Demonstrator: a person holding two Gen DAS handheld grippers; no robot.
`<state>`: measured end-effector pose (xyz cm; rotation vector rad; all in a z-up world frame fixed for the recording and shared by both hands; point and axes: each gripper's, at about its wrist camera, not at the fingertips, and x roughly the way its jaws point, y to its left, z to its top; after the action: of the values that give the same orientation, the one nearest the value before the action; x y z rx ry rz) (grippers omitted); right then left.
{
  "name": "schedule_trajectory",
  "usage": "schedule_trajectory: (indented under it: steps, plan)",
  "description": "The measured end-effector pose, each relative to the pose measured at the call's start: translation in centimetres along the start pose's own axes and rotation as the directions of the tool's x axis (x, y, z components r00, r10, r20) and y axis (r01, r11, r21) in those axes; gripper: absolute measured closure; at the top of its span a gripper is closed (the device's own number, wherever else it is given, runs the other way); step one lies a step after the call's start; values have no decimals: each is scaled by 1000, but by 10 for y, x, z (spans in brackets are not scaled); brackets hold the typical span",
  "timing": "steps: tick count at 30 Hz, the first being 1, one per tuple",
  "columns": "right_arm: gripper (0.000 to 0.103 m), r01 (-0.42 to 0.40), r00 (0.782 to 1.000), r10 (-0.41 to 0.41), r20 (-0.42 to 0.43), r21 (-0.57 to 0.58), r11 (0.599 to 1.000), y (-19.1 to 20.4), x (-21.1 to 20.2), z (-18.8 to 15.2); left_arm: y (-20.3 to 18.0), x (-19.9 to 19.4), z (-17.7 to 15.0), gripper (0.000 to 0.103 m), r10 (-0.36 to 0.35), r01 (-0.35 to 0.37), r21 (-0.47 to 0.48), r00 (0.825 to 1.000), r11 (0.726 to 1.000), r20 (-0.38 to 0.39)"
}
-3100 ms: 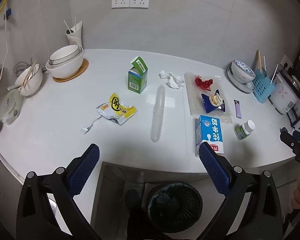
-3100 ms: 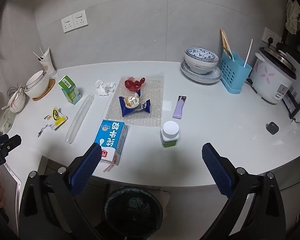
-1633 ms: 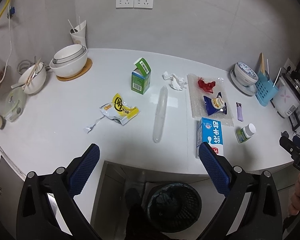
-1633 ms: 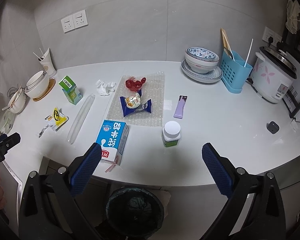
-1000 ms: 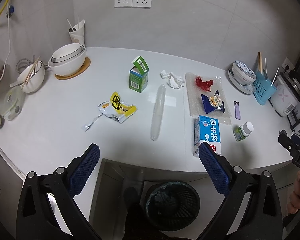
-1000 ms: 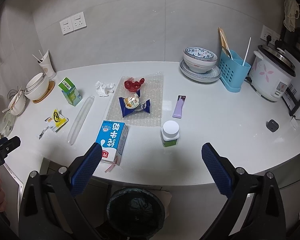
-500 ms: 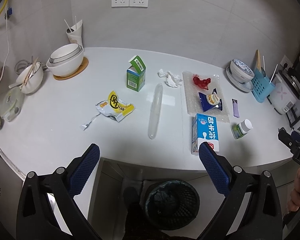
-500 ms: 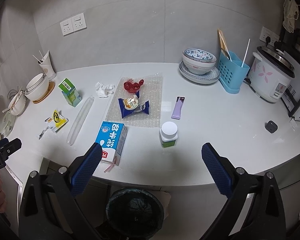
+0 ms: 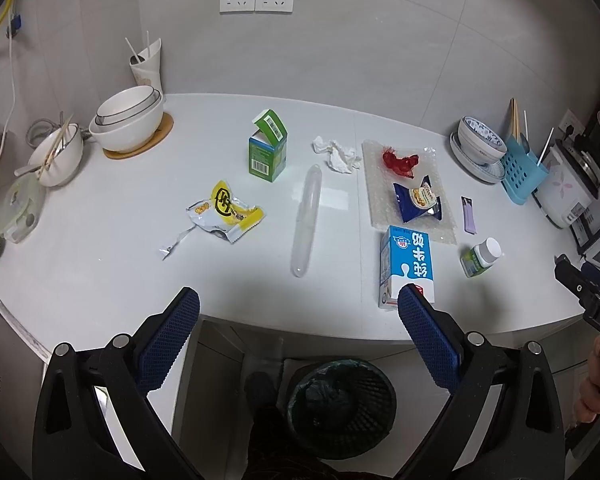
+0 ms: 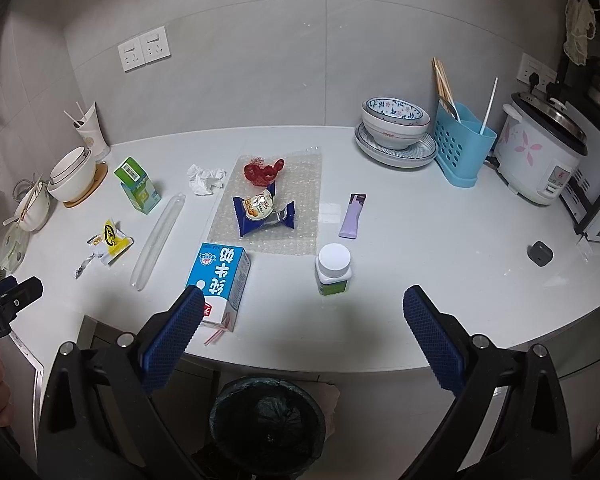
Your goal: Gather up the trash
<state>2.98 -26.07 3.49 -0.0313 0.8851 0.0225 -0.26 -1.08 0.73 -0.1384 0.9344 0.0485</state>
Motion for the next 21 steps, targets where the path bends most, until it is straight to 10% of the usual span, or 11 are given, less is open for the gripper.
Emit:
schedule_trajectory:
  steps: [21]
  plan:
    - [13, 58, 994, -55, -93, 36, 998, -25, 64, 7, 2, 90, 29, 6, 4, -2, 21, 993, 1000, -116]
